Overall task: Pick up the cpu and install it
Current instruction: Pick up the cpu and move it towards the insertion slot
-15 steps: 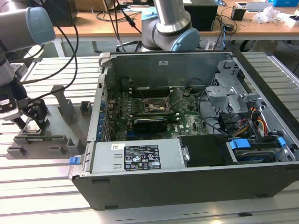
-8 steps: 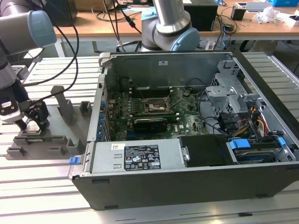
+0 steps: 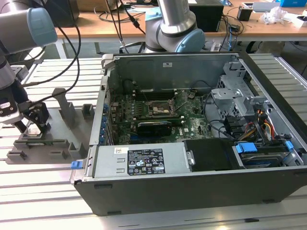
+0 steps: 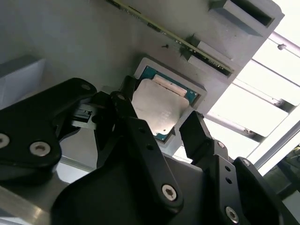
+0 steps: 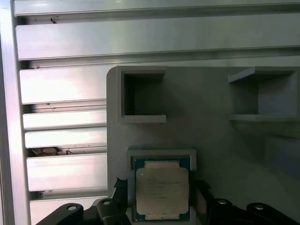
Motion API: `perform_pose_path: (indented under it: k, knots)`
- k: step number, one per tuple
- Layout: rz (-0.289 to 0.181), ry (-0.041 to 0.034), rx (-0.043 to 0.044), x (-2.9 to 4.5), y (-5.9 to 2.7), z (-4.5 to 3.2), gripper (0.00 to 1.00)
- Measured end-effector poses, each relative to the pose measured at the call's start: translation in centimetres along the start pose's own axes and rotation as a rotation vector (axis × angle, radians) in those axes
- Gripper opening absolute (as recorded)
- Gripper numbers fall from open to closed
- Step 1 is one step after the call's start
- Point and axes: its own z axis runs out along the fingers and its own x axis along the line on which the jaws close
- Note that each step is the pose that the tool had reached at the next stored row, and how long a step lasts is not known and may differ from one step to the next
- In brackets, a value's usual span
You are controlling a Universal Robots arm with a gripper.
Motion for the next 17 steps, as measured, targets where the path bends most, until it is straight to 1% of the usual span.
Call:
perform_pose_path:
  k: [3, 8, 17]
  knots:
    - [0.0, 0.0, -0.0001, -0.03, 0.02, -0.06, 0.66]
    - [-0.002, 0.0019, 0.0001, -0.12, 0.13, -0.06, 0.66]
    - [-0.023, 0.003, -0.0015, -0.21, 0.14, 0.09, 0.66]
